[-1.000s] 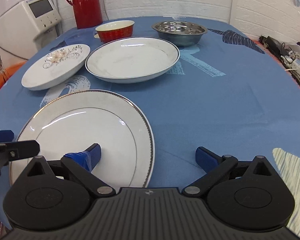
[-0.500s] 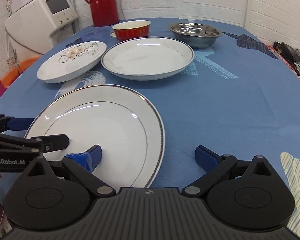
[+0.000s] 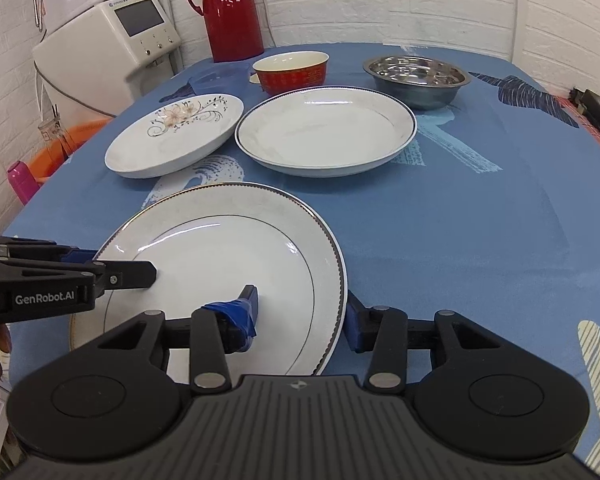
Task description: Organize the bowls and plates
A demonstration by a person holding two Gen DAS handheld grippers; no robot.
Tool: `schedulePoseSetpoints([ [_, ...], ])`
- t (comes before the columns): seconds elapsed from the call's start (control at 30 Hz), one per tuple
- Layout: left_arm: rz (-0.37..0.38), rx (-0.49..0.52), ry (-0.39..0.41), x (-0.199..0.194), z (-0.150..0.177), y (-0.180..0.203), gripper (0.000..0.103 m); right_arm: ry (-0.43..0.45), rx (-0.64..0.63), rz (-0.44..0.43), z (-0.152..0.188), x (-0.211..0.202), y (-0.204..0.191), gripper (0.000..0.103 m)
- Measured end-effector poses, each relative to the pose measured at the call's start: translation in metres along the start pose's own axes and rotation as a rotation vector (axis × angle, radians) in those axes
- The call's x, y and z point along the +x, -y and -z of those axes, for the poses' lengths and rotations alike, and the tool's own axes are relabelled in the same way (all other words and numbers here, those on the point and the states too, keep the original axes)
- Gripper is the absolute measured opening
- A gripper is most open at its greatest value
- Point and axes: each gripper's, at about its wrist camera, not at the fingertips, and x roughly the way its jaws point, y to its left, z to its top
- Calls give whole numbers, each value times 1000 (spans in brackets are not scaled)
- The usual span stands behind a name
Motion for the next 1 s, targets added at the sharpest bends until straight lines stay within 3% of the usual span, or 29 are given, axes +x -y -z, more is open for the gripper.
schedulePoseSetpoints([
  [0.17,-15,-61,0,-16,-3,-27,13,22,-21,-50,-9,1,-27,30],
  [0.43,-156,-101,25,-55,7,-92,13,17,-24,-191,-14,32,-91,33],
  [0.67,-172,-137,27,-48,12,-125,13,-13,-67,-158,-15,46,-115,33],
  [1.0,-188,-126,52,-43,8,-132,14,-4,-126,-126,-17,53,-126,35],
])
